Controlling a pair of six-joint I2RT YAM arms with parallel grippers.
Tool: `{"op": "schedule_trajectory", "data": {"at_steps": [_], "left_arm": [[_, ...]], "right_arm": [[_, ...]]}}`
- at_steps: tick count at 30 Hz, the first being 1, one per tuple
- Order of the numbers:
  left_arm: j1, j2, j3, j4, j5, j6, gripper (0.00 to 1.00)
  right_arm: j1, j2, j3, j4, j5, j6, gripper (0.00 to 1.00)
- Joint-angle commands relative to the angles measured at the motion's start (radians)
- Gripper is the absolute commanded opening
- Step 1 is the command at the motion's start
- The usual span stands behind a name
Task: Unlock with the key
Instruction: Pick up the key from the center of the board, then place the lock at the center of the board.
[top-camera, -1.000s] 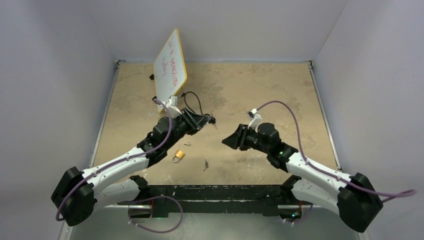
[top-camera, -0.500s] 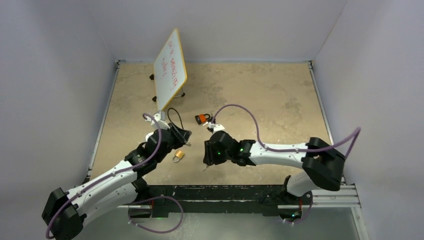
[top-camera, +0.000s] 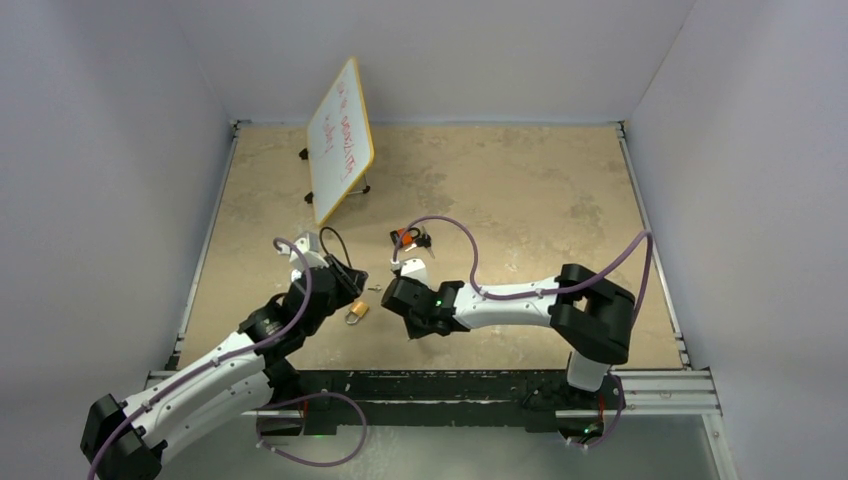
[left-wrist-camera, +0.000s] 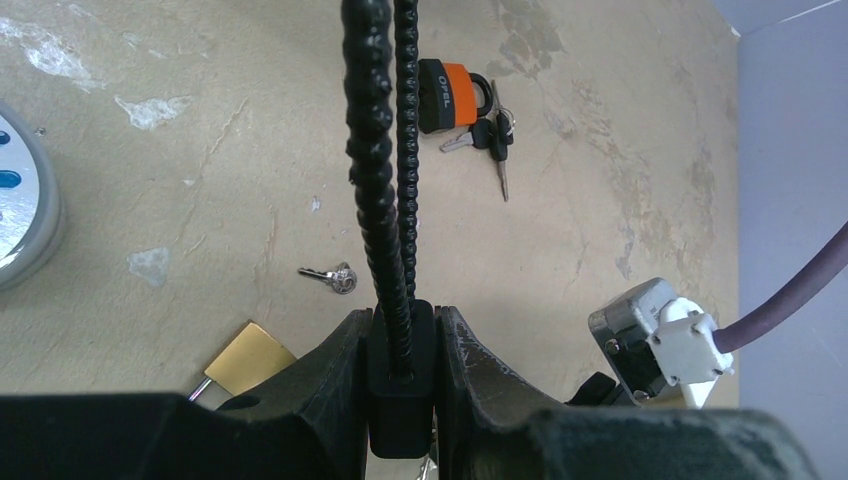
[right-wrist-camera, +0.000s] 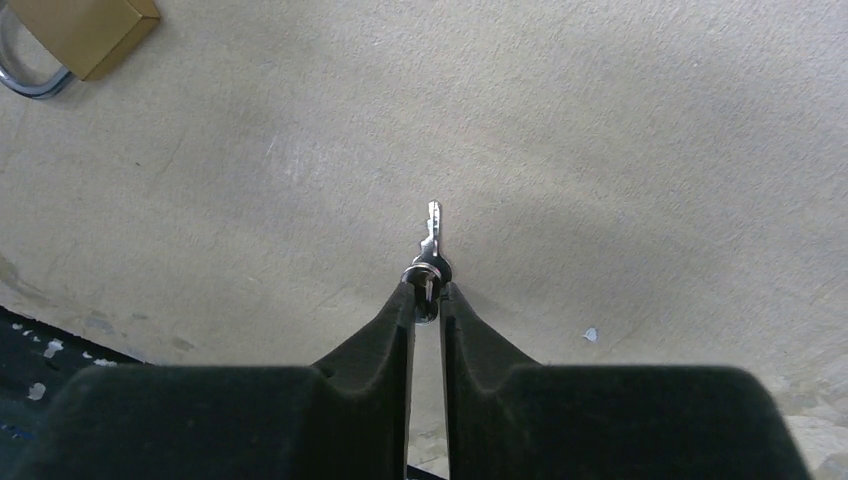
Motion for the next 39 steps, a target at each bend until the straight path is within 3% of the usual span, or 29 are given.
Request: {"op": "schedule_trajectory", "data": {"at_steps": [1, 5, 12, 17, 21, 30, 35, 39], "left_arm": [[0.003, -0.007, -0.008, 0.028, -0.003, 0.004, 0.00], [0.003, 0.000, -0.020, 0.064, 0.033, 0.019, 0.00], [0.004, 0.088, -0.059, 0.302, 0.266, 0.076, 0.00], [0.003, 0.302, -0.061, 0.519, 0.493, 0.064, 0.00], [-0.010, 0.503, -0.025, 0.654, 0.588, 0.029, 0.02], [-0.094, 0.738, 0.079, 0.681, 0.561, 0.008, 0.20], [-0.101, 0.775, 0.077, 0.669, 0.551, -0.018, 0.44], [-0.105, 0.765, 0.085, 0.607, 0.511, -0.013, 0.53]], "right_arm": [[0.006, 0.022, 0.042, -0.087, 0.036, 0.027, 0.15], [0.006, 0.009, 0.016, -0.094, 0.025, 0.043, 0.00], [-0.023, -0.156, -0.111, -0.066, 0.147, 0.051, 0.00], [-0.096, -0.348, -0.275, -0.008, 0.153, 0.055, 0.00], [-0.122, -0.493, -0.375, 0.055, 0.148, 0.016, 0.00], [-0.139, -0.711, -0.487, 0.124, 0.121, 0.018, 0.00], [-0.141, -0.714, -0.487, 0.124, 0.101, 0.041, 0.00], [-0.141, -0.709, -0.490, 0.132, 0.093, 0.056, 0.00]]}}
